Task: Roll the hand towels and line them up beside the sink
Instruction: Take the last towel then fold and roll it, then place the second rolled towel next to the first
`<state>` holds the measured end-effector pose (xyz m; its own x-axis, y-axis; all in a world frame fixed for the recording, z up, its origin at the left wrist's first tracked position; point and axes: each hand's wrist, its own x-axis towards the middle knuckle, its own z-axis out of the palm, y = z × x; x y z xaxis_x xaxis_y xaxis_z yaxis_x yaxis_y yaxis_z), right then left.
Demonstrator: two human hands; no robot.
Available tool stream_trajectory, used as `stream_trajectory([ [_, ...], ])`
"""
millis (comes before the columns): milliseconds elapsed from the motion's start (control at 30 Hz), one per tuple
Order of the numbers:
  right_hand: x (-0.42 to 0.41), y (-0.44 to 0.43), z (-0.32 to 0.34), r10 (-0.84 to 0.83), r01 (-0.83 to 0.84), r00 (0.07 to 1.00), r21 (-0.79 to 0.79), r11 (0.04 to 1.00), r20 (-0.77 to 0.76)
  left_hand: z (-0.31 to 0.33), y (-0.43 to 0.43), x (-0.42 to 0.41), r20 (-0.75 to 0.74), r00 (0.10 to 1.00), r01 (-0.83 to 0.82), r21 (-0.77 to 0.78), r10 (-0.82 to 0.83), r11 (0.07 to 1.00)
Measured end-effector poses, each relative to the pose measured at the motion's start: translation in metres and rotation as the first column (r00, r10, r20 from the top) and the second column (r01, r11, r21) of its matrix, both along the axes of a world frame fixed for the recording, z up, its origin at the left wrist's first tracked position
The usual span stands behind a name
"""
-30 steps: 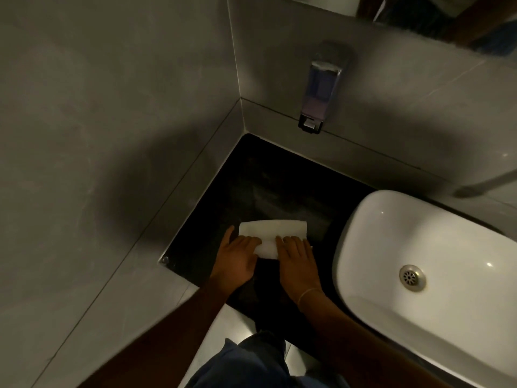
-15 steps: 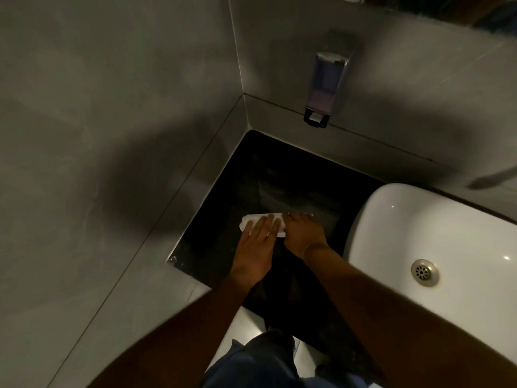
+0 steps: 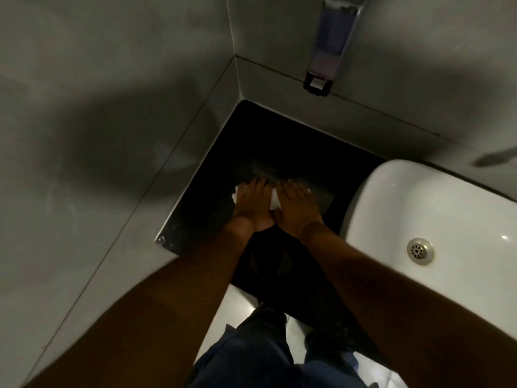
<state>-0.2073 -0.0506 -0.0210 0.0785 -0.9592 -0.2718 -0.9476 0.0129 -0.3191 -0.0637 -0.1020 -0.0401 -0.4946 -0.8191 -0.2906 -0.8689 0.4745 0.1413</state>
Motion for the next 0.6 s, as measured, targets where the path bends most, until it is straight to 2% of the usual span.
stream_trajectory([
  [100, -0.005, -0.014, -0.011, 0.044, -0.043, 0.999, 0.071, 0.997, -0.004, 0.005, -0.005, -0.001, -0.048, 0.999, -0.022, 0.018, 0.023, 1.0],
  [233, -0.008, -0.017, -0.012, 0.101, -0.085, 0.991, 0.169, 0.982, -0.089, 0.005, 0.003, 0.004, -0.069, 0.997, -0.033, 0.018, 0.034, 0.999],
  [367, 0.005, 0.008, -0.007, 0.065, -0.04, 0.991, 0.198, 0.979, -0.121, 0.018, 0.021, 0.012, 0.028, 0.999, -0.035, -0.011, 0.035, 0.999],
  [467, 0.02, 0.047, 0.013, -0.001, -0.006, 1.0, 0.341, 0.94, 0.021, 0.017, 0.055, 0.033, -0.017, 1.0, -0.015, 0.031, 0.015, 0.999],
  [533, 0.029, 0.074, 0.037, -0.029, -0.029, 0.99, 0.408, 0.912, 0.136, 0.005, 0.079, 0.061, -0.133, 0.991, 0.011, 0.04, -0.006, 0.999],
  [600, 0.022, 0.098, 0.07, -0.072, -0.021, 0.98, 0.457, 0.889, 0.186, 0.012, 0.098, 0.069, -0.222, 0.975, 0.031, 0.107, -0.006, 0.994],
])
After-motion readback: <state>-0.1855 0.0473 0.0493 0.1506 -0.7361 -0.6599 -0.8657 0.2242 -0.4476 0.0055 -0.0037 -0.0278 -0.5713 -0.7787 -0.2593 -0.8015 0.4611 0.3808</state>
